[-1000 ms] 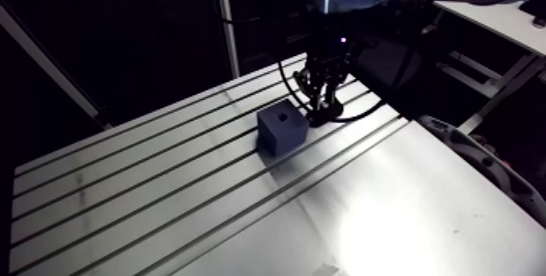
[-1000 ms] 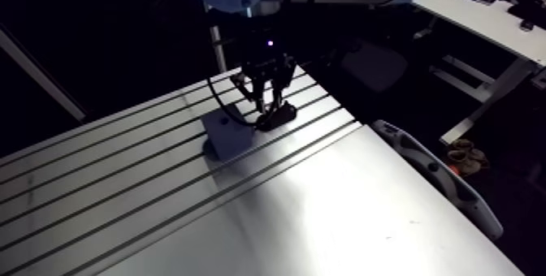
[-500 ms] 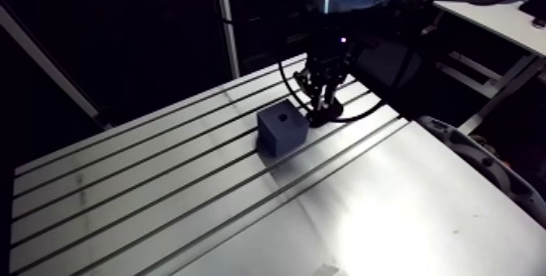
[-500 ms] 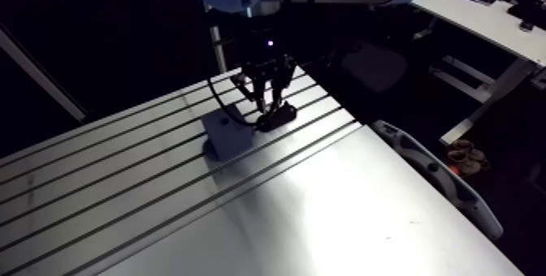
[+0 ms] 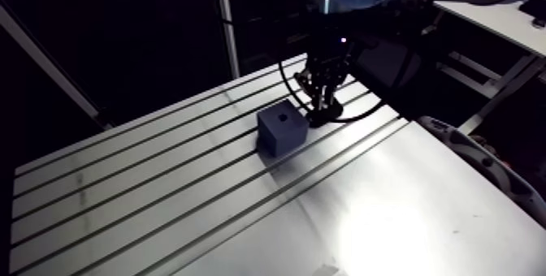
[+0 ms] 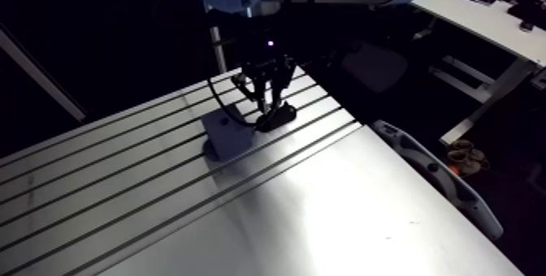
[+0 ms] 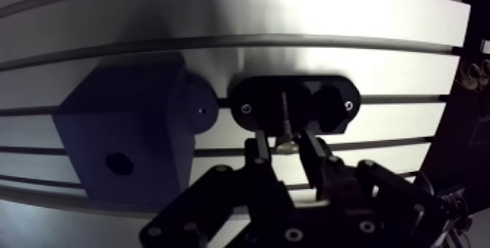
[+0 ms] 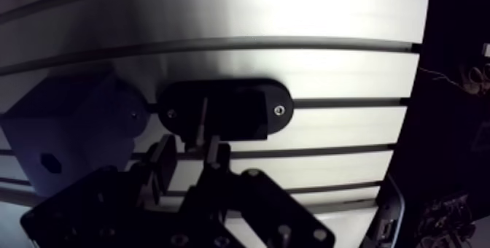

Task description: Pick up the M10 bolt and insert it into the hex recess until seated.

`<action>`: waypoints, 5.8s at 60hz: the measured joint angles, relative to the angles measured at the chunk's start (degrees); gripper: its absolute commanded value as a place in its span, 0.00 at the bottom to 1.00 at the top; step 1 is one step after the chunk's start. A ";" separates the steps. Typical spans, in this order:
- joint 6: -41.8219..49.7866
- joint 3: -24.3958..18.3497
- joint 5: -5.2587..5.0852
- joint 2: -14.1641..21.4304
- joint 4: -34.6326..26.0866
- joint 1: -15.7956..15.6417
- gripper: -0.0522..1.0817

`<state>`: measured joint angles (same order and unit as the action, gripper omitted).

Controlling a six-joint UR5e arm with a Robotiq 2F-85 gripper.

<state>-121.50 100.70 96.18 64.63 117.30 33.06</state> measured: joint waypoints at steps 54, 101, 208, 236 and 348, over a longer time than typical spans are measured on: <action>0.11 0.41 0.16 0.00 -0.03 0.00 0.66; -0.18 -0.19 -0.16 0.59 -0.24 0.00 0.73; -21.95 -13.48 11.05 6.91 -25.65 -14.90 0.87; -22.51 -15.02 12.90 4.54 -26.01 -17.26 0.87; -22.26 -11.65 15.84 0.52 -24.04 -17.06 0.89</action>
<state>-143.76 89.05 112.02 65.15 93.26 16.00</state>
